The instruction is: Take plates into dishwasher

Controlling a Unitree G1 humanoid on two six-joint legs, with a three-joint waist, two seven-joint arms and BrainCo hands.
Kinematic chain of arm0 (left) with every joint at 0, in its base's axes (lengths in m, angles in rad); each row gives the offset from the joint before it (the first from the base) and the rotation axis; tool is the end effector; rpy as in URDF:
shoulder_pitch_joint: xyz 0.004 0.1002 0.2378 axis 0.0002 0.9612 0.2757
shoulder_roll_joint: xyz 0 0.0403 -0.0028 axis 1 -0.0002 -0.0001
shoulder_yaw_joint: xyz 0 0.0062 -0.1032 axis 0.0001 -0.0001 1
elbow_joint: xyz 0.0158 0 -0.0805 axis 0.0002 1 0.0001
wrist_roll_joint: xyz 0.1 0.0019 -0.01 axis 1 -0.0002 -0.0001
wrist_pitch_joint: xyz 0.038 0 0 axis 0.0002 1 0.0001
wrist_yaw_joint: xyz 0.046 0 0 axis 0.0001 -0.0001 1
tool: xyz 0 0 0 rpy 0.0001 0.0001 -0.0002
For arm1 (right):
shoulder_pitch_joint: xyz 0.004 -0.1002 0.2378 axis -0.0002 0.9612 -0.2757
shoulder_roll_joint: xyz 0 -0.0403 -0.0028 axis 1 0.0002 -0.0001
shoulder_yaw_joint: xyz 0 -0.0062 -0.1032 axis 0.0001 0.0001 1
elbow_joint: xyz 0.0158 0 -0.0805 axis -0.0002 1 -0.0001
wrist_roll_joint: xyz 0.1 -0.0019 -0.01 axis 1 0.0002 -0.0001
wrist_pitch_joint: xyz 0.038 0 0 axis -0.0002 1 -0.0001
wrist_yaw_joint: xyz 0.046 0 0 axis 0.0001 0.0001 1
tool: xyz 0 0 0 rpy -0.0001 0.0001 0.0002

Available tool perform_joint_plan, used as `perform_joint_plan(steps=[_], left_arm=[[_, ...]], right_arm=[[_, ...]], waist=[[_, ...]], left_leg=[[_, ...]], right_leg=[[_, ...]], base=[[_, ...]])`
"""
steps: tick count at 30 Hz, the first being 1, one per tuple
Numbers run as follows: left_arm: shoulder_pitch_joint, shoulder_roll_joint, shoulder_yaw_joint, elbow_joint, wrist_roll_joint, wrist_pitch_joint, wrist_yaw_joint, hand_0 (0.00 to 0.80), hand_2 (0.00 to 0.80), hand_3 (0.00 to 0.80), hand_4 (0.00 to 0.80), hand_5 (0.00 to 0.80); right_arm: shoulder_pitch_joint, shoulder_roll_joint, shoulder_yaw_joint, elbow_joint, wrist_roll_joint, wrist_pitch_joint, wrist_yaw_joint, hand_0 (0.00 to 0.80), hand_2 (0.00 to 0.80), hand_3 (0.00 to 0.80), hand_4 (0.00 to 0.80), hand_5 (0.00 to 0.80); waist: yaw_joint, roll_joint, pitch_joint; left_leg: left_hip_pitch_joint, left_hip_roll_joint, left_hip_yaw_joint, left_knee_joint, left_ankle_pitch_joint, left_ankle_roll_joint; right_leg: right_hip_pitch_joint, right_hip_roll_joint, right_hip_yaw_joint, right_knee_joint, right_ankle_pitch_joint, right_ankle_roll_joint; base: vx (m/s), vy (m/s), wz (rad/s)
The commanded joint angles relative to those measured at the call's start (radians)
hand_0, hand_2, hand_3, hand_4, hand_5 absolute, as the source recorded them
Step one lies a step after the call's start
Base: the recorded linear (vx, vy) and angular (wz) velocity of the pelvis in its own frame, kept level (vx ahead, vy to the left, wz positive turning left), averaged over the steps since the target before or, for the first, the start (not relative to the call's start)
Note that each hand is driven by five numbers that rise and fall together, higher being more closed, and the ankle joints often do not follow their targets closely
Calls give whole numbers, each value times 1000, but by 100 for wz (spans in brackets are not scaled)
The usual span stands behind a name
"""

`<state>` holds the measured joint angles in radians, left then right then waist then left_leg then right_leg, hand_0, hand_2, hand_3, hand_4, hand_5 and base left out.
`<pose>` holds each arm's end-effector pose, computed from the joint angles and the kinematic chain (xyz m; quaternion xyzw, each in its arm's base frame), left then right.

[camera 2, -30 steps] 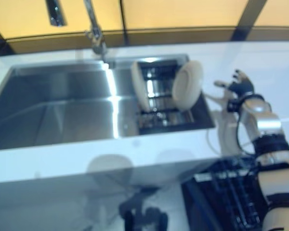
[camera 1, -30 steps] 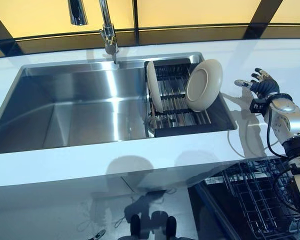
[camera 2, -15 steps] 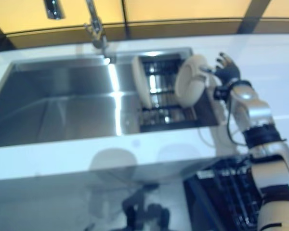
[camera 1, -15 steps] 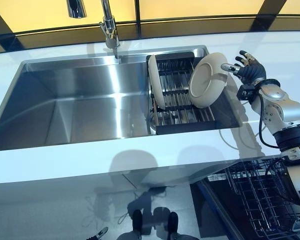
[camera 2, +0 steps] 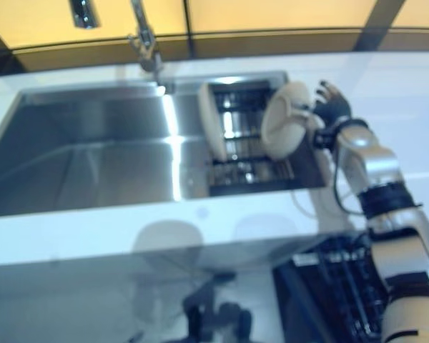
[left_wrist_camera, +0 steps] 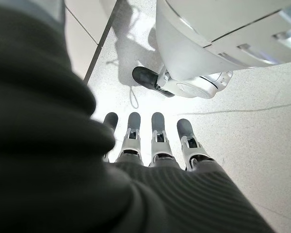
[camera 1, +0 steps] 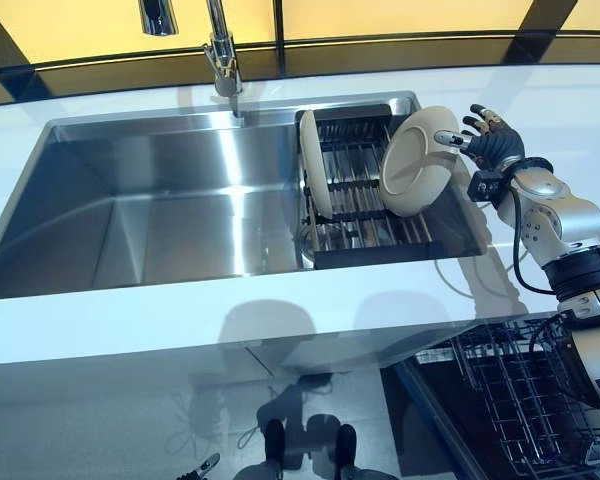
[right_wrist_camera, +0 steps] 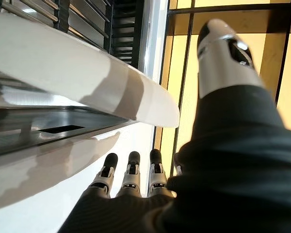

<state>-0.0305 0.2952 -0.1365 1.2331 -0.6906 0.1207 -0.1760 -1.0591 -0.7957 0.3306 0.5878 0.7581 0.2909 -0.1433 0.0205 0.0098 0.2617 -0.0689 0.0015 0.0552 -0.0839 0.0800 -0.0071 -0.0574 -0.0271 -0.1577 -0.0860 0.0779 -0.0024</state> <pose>0.0778 0.2414 -0.1102 -0.1848 0.5573 0.1414 0.7970 0.3377 -0.2422 0.2574 -0.0564 -0.0561 -0.0563 0.9952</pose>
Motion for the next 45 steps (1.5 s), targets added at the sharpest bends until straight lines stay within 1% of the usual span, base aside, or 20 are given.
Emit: perform_joint_plan(steps=[1, 13, 20, 22, 41, 42, 43, 44, 45], left_arm=[[-1, 23, -63, 20, -23, -10, 1, 0, 0, 0, 0, 0], [-6, 20, -72, 11, -39, -11, -4, 0, 0, 0, 0, 0], [-6, 19, -70, 12, -40, -12, -7, 0, 0, 0, 0, 0], [-5, 20, -70, 8, -52, -18, -25, 0, 0, 0, 0, 0], [0, 10, -72, -5, -86, -38, -40, 0, 0, 0, 0, 0], [1, 10, -72, -5, -88, -41, -43, 0, 0, 0, 0, 0], [1, 10, -72, -6, -89, -42, -43, 0, 0, 0, 0, 0], [4, 11, -71, -7, -89, -46, -46, 0, 0, 0, 0, 0], [4, 11, -71, -9, -88, -47, -45, 0, 0, 0, 0, 0]], right_arm=[[-102, -5, 57, -12, 1, -28, -12, 0, 0, 0, 0, 0], [-104, 7, 68, -3, -9, -5, 0, 0, 0, 0, 0, 0], [-106, 6, 70, 1, -7, -3, 3, 0, 0, 0, 0, 0], [-104, 9, 76, 3, -1, 14, 6, 0, 0, 0, 0, 0], [-116, 43, 94, 13, -7, 65, 24, 0, 0, 0, 0, 0], [-118, 45, 98, 18, -6, 64, 27, 163, 163, 163, 163, 163], [-120, 46, 99, 23, -8, 63, 30, 389, 389, 389, 389, 389], [-120, 45, 99, 26, -15, 67, 37, 800, 800, 800, 800, 800], [-119, 45, 97, 27, -18, 69, 41, 800, 800, 800, 800, 800]], waist=[[37, -34, -47], [39, -32, -33], [40, -32, -32], [41, -34, -28], [53, -35, -13], [54, -35, -13], [55, -35, -12], [56, -35, -12], [56, -36, -12]], left_leg=[[-15, -22, 3, -3, -45, 10], [-26, -23, 3, -3, -42, 10], [-27, -22, 3, -3, -41, 10], [-34, -22, 5, -3, -39, 10], [-46, -24, 2, -3, -32, 9], [-47, -24, 3, -3, -31, 9], [-48, -24, 2, -3, -31, 9], [-48, -25, 2, -3, -32, 10], [-48, -25, 1, -3, -32, 10]], right_leg=[[-26, -28, -7, -1, -13, 34], [-37, -28, -7, -1, -10, 34], [-38, -28, -8, -1, -9, 34], [-44, -29, -10, -1, -7, 35], [-54, -32, -16, -1, -1, 35], [-54, -32, -17, -1, -1, 35], [-55, -32, -18, -1, 0, 35], [-54, -32, -19, -1, -1, 35], [-54, -32, -19, -1, -1, 35]], base=[[0, 0, 0], [0, 0, 0], [0, 0, 0], [0, 0, 0], [0, 0, 0], [0, 0, 0], [0, 0, 0], [0, 0, 0], [-6, 7, 5]])
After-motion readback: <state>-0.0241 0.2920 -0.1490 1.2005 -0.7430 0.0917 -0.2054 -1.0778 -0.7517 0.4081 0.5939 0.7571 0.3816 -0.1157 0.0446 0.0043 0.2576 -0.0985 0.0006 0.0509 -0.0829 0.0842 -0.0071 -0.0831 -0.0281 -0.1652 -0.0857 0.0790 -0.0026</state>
